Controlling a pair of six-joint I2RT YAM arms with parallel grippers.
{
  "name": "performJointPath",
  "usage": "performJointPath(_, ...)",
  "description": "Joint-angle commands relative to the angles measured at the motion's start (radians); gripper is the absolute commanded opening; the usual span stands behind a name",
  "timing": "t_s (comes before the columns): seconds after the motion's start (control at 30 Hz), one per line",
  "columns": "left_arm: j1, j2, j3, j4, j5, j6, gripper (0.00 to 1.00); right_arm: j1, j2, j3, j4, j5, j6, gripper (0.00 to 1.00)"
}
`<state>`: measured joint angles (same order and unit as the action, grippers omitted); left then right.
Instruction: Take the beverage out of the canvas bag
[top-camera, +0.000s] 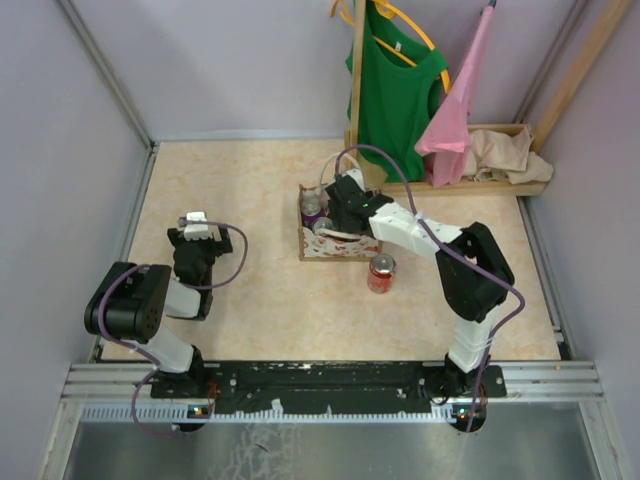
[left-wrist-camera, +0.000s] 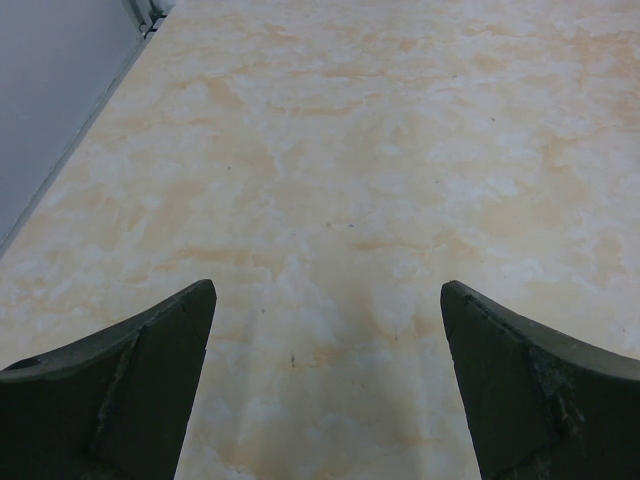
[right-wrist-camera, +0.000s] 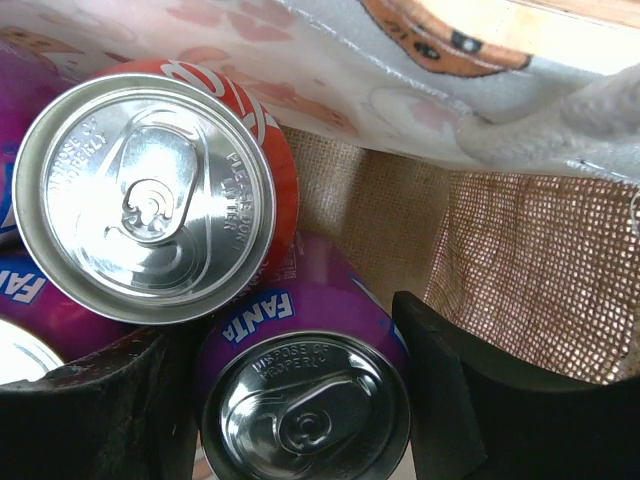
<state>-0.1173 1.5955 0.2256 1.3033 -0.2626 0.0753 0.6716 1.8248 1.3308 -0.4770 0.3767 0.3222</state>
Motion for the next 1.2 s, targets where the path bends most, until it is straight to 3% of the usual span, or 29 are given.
performJointPath(0.0,0.0,0.008,-0.006,0.044,-0.007,-0.01,1.0,-0.013,0.002,0.031,-0.026,0.042,0.003,0.47)
performJointPath(0.07,0.001,0.007,-0.006,0.043,-0.007,-0.01,1.0,-0.013,-0.01,0.034,-0.025,0.047,0.003,0.28)
performJointPath(0.13,0.001,0.007,-0.006,0.043,-0.007,-0.01,1.0,-0.013,-0.026,0.039,-0.025,0.052,0.001,0.04)
performJointPath(0.17,0.0,0.007,-0.007,0.043,-0.007,-0.011,1.0,-0.013,-0.034,0.046,-0.026,0.054,-0.002,0.0)
performJointPath(0.6,0.0,0.007,-0.006,0.044,-0.007,-0.01,1.0,-0.012,-0.18,0.282,-0.076,0.099,-0.084,0.0)
performJointPath(1.0,0.001,0.008,-0.006,0.043,-0.007,-0.01,1.0,0.001,-0.344,0.32,-0.076,0.174,-0.1,0.0)
performJointPath(1.17,0.0,0.007,-0.006,0.043,-0.007,-0.01,1.0,0.01,-0.419,0.353,-0.124,0.278,-0.104,0.0)
